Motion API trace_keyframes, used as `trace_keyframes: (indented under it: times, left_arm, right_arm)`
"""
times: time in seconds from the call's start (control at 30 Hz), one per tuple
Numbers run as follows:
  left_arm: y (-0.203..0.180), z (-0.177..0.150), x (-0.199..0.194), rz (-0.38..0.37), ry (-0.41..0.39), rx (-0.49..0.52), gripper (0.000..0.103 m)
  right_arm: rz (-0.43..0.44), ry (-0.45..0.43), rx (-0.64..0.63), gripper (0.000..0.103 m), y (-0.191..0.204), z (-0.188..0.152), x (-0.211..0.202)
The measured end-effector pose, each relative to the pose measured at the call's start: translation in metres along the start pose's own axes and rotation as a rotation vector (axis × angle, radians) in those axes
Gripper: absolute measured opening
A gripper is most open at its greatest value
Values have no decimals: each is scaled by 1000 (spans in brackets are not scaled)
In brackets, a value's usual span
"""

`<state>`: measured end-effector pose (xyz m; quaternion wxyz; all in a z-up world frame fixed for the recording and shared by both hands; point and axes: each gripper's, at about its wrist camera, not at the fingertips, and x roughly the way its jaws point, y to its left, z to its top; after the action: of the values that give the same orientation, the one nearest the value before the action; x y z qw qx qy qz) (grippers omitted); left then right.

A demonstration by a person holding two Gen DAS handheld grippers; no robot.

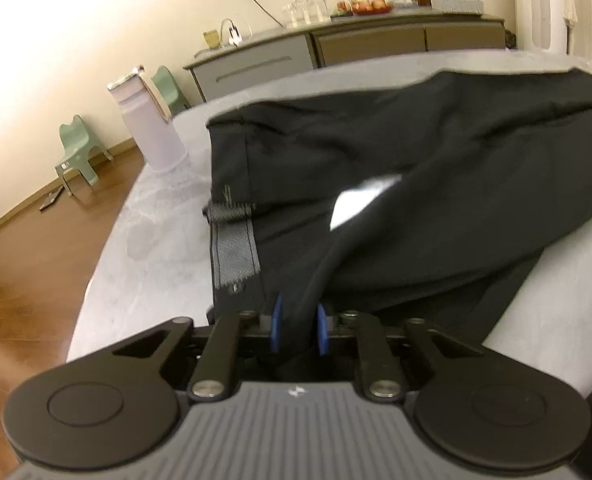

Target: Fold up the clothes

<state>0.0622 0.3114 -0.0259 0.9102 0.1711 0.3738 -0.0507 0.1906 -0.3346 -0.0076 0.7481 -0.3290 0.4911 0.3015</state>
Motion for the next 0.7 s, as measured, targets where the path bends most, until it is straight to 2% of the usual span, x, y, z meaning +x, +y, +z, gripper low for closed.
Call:
trace_keyframes:
  times: [0.17, 0.23, 0.27, 0.33, 0.43, 0.5, 0.53, 0.57, 0.63, 0.7]
  left_arm:
    - [2, -1, -19, -9, -41, -8, 14]
    - [1, -8, -19, -26, -28, -10, 14]
    - [0, -12, -19, -34, -20, -10, 14]
    - [-4, -19, -15, -49, -1, -9, 14]
    - [-10, -23, -11, -49, 12, -9, 14]
    - [-13, -22, -11, -45, 9, -13, 14]
    - [-13, -21, -12, -47, 5, -16, 14]
    - [-14, -20, -13, -45, 1, -16, 15]
    - [-17, -19, -16, -43, -5, -13, 15]
    - [-19, -19, -15, -45, -8, -8, 18]
  right_arm:
    - [-197, -143, -33, 0, 36, -20, -80]
    - [-257, -188, -42, 0, 56, -34, -107]
    - [-246, -182, -36, 0, 75, -50, -109]
    - [-235, -106, -33, 1, 109, -82, -89]
    - [-231, 7, -33, 9, 144, -120, -54]
    - [-252, 4, -5, 30, 142, -130, -45]
    - [-287, -21, 8, 52, 136, -125, -46]
    - [-318, -43, 25, 63, 127, -116, -45]
    - [-355, -62, 98, 73, 101, -99, -41]
    - [-366, -66, 257, 76, 71, -77, -28]
